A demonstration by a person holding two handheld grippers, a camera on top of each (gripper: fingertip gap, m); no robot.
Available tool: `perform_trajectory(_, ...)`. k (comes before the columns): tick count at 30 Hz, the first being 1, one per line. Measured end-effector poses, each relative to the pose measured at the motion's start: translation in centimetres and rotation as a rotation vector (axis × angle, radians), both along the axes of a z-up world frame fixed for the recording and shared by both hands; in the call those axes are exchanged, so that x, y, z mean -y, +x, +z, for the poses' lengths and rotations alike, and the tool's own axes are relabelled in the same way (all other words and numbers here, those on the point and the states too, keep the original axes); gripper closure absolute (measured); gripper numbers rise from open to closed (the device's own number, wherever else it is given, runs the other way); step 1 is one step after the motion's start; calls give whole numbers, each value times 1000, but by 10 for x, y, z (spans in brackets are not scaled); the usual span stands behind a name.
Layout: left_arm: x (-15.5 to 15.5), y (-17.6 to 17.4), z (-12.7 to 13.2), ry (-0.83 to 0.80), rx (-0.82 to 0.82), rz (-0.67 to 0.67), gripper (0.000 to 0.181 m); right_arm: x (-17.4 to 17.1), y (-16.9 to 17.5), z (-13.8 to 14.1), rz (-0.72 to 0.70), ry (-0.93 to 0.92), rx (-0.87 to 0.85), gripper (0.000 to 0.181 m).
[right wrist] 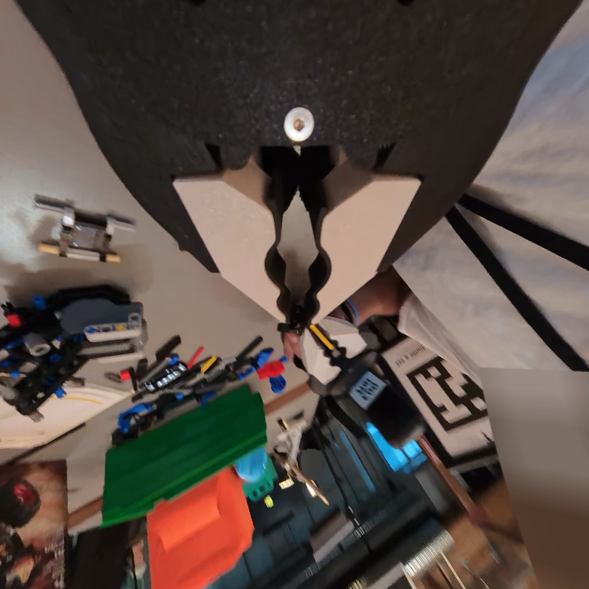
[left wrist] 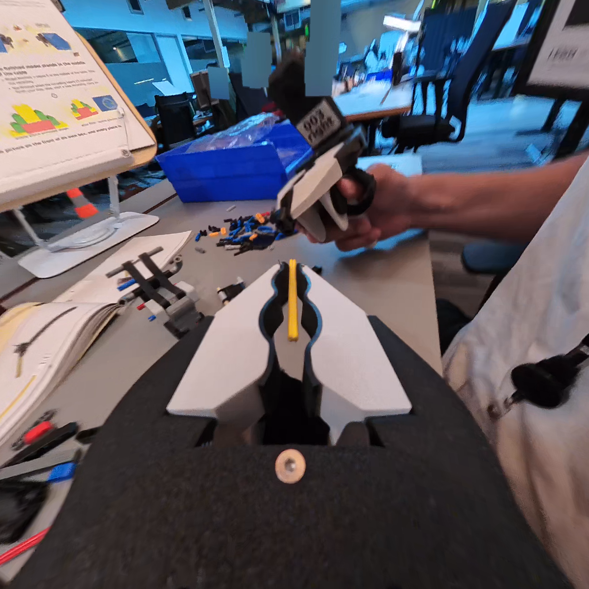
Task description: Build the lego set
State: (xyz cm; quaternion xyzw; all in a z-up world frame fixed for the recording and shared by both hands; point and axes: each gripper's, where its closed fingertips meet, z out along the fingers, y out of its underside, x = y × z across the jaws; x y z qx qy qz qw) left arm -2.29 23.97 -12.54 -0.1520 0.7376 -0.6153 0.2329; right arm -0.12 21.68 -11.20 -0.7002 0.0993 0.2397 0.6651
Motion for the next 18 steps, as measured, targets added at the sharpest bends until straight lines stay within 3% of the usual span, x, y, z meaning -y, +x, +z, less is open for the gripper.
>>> perform_trajectory(5,8,2,50,-292,-201,-130,179,15,3,40,21,272,-98,175)
perform_trajectory(9,18,12,76,-309,-342,-169,179,25,8,46,5,325,-131,175)
perform_trajectory(12,27,11,81,-282,-439,-222,179,28,5,49,5,353,-129,175)
perform_trajectory(18,34,17,66,-227,-494,-219,179,22,-5,47,44,326,-112,175)
